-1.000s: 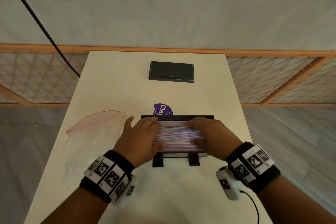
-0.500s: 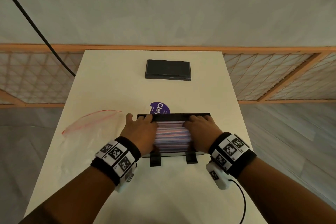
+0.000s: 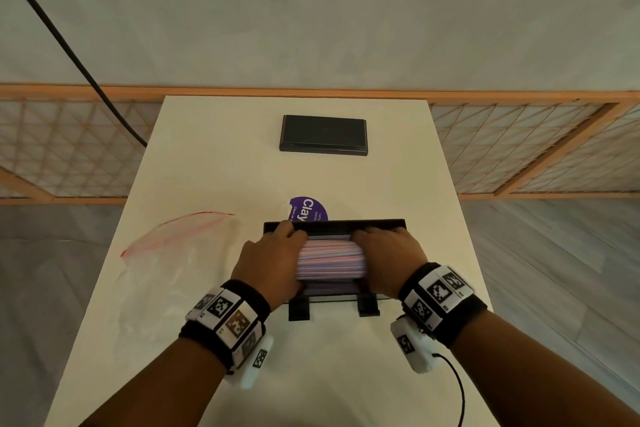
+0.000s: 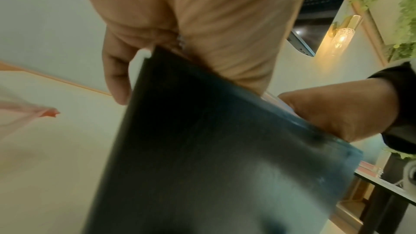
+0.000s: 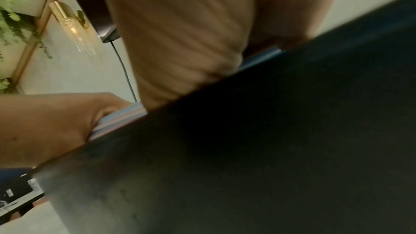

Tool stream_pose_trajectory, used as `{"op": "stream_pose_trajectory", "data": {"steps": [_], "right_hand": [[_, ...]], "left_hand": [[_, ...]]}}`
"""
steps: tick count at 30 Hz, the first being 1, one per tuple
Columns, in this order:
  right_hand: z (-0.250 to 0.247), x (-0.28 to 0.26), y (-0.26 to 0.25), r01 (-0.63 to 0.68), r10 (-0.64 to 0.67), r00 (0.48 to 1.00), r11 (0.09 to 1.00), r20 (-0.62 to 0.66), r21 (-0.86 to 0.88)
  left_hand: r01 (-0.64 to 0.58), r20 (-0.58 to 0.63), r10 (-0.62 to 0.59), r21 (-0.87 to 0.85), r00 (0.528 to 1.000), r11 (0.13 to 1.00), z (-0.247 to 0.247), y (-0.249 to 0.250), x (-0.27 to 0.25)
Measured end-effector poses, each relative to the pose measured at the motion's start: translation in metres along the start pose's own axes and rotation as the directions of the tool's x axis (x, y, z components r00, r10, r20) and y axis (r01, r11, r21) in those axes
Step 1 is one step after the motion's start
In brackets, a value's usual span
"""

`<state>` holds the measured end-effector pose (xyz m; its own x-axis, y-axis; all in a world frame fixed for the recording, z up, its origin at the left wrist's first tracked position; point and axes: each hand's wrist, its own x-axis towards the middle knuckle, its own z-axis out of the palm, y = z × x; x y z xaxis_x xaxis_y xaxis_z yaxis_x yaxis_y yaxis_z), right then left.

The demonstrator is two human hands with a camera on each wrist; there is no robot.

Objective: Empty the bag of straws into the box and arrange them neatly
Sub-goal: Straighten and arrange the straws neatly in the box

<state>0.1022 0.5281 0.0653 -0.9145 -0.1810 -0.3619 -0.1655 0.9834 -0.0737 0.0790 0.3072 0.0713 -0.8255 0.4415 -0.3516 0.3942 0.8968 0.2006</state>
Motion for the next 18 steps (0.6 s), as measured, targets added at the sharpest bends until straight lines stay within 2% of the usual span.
{"op": "stream_pose_trajectory", "data": {"steps": [6,10,13,18], "right_hand": [[0.011,-0.015,-0.007,-0.080,0.086,0.966,0.996,-0.242,0.036],[0.013,-0.023,-0.011,-0.091,0.120,0.938,0.990,-0.326,0.104],[0.013,-0.026,-0.014,-0.108,0.162,0.940,0.976,-0.301,0.187],[0.012,-0.032,-0.016,-0.125,0.177,0.971,0.947,-0.158,0.295]], "left_hand": [[0.008,-0.179,-0.038,-0.170,0.983,0.985,0.009,0.003,-0.010],[-0.033,-0.258,-0.022,-0.206,0.966,0.978,0.013,0.003,-0.016],[-0.047,-0.261,0.002,-0.164,0.965,0.985,0.016,0.006,-0.023],[-0.036,-0.242,0.014,-0.084,0.970,0.996,0.027,0.004,-0.031]]}}
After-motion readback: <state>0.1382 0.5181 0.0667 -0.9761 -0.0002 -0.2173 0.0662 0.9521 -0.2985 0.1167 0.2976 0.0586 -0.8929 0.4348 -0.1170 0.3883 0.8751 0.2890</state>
